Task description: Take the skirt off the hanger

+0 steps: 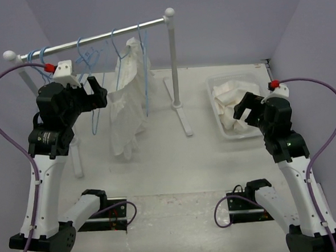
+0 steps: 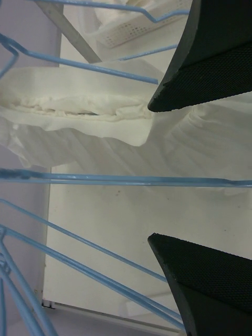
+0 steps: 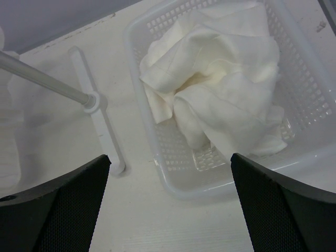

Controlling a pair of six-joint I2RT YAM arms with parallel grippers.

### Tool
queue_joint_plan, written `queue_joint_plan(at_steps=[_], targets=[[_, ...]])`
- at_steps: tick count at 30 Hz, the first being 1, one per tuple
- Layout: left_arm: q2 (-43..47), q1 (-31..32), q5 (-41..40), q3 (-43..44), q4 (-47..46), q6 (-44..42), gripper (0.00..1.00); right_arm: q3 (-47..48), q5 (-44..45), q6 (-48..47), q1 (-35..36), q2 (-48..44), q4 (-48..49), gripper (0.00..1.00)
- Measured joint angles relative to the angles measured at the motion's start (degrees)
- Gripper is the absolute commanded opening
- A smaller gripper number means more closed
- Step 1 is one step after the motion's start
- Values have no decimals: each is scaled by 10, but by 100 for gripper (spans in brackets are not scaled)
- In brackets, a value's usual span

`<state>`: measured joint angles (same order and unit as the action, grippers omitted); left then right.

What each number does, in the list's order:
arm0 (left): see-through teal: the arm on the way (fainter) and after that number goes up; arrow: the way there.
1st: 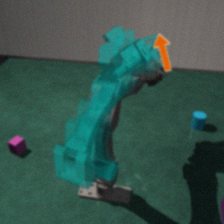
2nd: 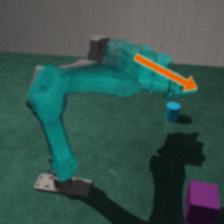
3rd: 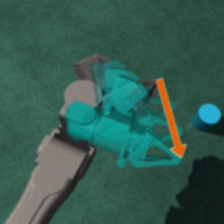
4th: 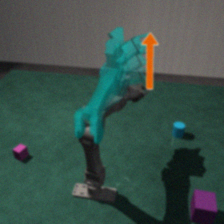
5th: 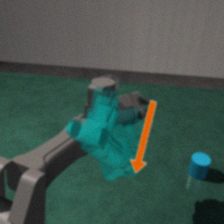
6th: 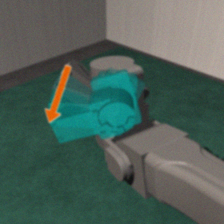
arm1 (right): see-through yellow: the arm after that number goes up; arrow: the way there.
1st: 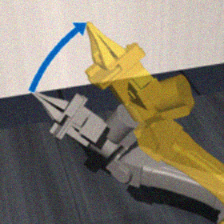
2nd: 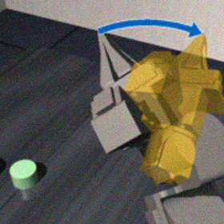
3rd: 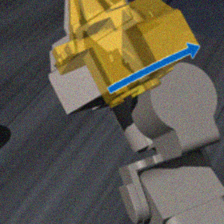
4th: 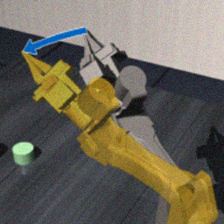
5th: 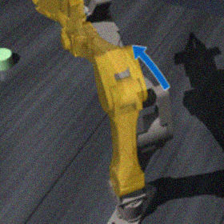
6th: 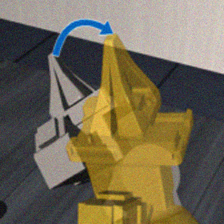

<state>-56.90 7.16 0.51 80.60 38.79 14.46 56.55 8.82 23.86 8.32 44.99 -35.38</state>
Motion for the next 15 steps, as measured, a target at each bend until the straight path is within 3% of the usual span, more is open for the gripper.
queue_joint_plan(at_steps=[15], targets=[[144,0,-68,-229,18,44,100,-27,64,58,0,-61,-33,99]])
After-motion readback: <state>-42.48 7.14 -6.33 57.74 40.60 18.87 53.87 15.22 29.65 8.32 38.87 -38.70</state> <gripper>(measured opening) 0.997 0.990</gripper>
